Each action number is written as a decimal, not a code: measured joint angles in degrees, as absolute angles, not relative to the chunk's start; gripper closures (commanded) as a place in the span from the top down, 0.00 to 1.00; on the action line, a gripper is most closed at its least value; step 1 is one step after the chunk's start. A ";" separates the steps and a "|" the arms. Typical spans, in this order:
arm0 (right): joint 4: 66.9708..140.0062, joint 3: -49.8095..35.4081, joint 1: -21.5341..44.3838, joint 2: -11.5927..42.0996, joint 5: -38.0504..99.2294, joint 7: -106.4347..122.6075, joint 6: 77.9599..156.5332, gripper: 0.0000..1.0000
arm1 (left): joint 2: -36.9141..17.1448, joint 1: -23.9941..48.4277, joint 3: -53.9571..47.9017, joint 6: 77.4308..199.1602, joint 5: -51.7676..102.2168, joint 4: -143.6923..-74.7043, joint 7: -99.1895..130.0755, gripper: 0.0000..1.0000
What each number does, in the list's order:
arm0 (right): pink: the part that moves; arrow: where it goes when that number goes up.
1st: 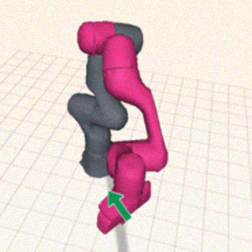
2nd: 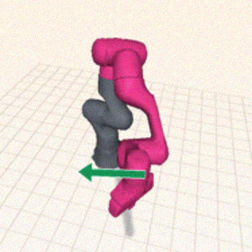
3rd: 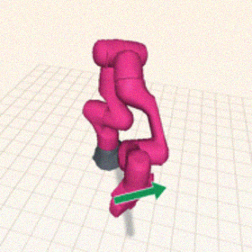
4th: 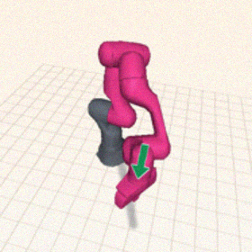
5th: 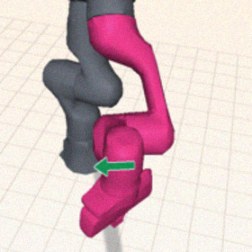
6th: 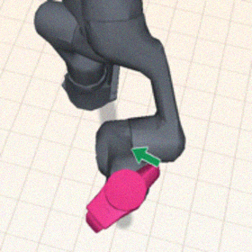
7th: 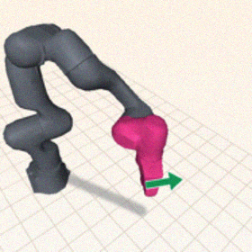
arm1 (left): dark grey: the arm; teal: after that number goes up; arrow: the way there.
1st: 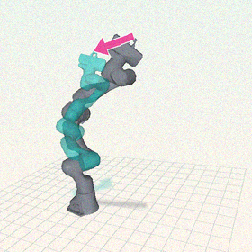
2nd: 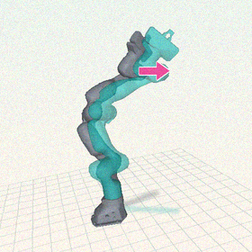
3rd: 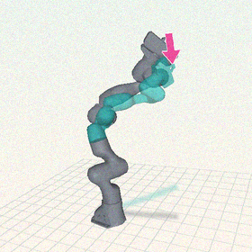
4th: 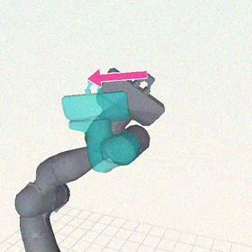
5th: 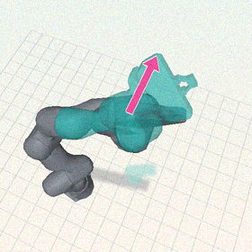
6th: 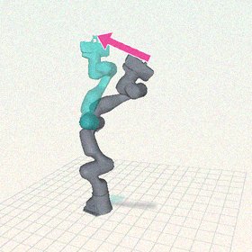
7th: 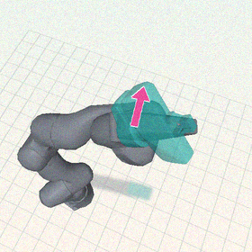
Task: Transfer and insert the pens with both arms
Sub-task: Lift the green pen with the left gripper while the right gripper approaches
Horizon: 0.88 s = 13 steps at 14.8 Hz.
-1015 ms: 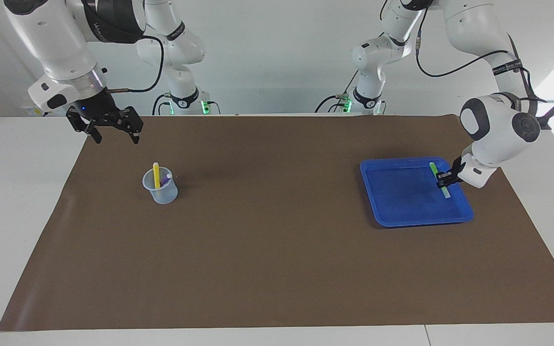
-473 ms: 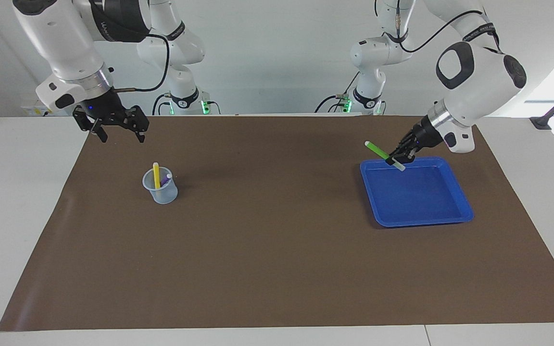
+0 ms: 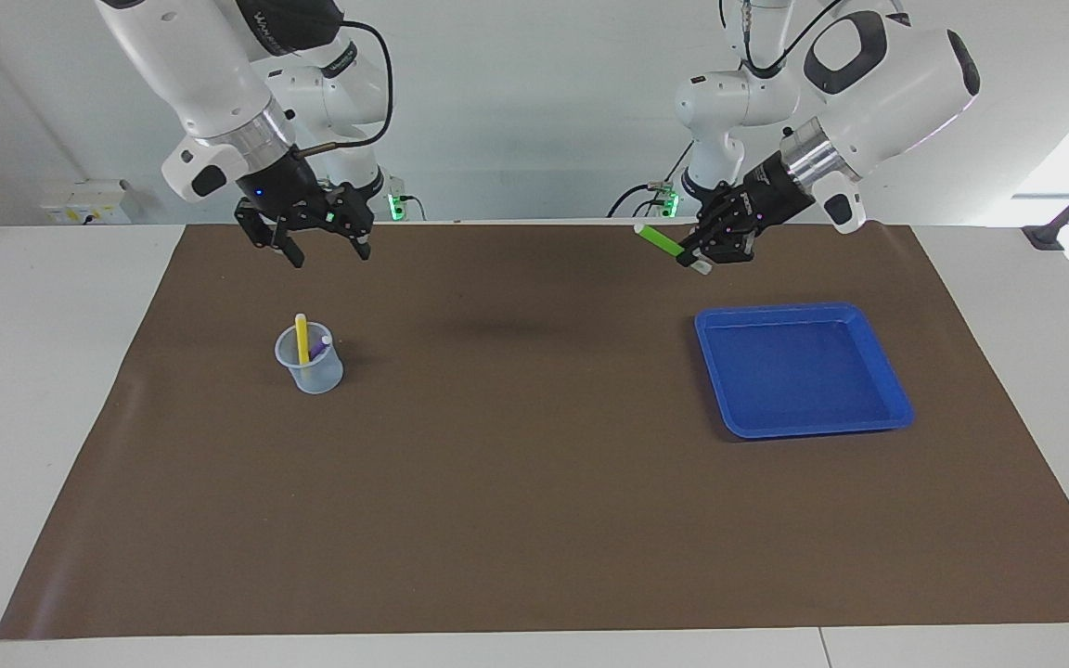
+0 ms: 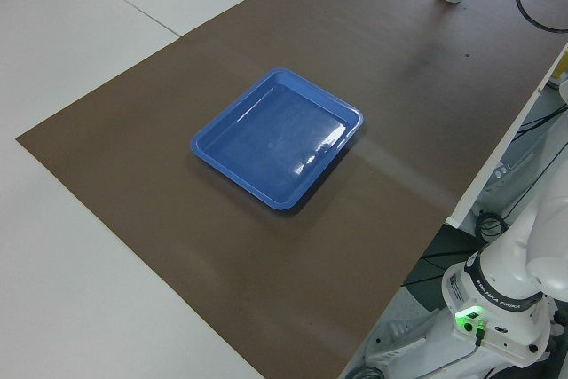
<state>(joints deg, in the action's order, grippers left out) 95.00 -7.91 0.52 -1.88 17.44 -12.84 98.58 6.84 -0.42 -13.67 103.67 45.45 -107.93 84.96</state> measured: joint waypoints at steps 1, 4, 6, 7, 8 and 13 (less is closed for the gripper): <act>95.02 -8.73 0.54 -1.85 20.82 -13.99 100.37 1.00 | 7.21 -0.01 -13.73 104.27 48.33 -108.91 85.43 0.00; 95.08 -11.65 0.60 -1.76 28.82 -17.37 105.86 1.00 | 9.28 2.97 -13.81 109.11 55.92 -114.07 86.00 0.00; 95.08 -13.97 0.67 -1.71 31.31 -19.07 109.36 1.00 | 11.37 6.54 -13.90 115.03 60.15 -118.53 86.43 0.00; 95.10 -15.20 0.69 -1.67 31.72 -19.72 110.49 1.00 | 12.40 8.41 -13.95 118.46 62.17 -120.66 86.87 0.00; 95.12 -16.50 0.73 -1.54 31.98 -20.33 111.58 1.00 | 13.44 10.19 -14.00 121.65 64.08 -122.62 87.21 0.00; 95.18 -22.71 1.13 -0.38 32.13 -24.07 115.34 1.00 | 16.45 13.98 -13.99 127.63 69.26 -127.33 87.61 0.00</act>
